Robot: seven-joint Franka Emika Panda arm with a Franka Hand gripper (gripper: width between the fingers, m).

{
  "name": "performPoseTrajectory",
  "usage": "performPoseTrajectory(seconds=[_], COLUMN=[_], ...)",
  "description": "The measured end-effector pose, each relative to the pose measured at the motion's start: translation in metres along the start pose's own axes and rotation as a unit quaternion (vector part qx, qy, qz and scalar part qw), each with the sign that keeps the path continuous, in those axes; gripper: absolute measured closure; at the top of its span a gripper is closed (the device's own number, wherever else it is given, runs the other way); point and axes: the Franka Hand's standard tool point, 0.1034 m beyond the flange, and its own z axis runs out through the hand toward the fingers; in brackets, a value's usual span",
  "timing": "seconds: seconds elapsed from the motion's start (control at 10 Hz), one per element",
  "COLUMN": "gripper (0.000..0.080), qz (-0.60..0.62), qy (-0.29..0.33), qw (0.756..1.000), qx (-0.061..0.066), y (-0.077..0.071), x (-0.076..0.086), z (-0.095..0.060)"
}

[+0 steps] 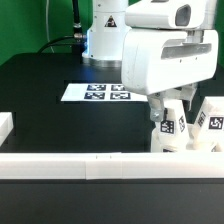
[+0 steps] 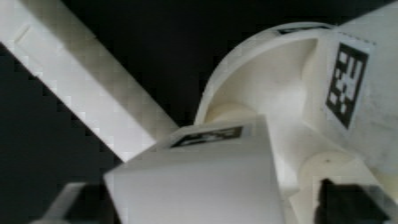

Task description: Assemble stool

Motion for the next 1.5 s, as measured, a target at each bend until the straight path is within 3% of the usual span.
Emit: performPoseTrajectory(seconds=[0.2,0.5,0.7,0.9,1.1,1.5], gripper=[0.0459,0.0459,0.0459,0.0459,0.0459,0.0459], qz=[0.007,0.045,0.158,0.289,0.426,0.541], qy=[-0.001,-0.001,0.001,0.005,0.008,0.007], qw=[1.0,0.999,0.987,0.957,0.905,0.841], qx=[0.001,0.001,0.001,0.001,0.012,0.014], y=[-0.0007,-0.0004,-0.0012,-0.0026,-0.006,-0.0078], x=[-0.0004,-0.0009,-0.0012,0.0001,0.0028,0.0045], z=[0.0004,0.0006,0.0011,0.0015,0.0028,0.0029])
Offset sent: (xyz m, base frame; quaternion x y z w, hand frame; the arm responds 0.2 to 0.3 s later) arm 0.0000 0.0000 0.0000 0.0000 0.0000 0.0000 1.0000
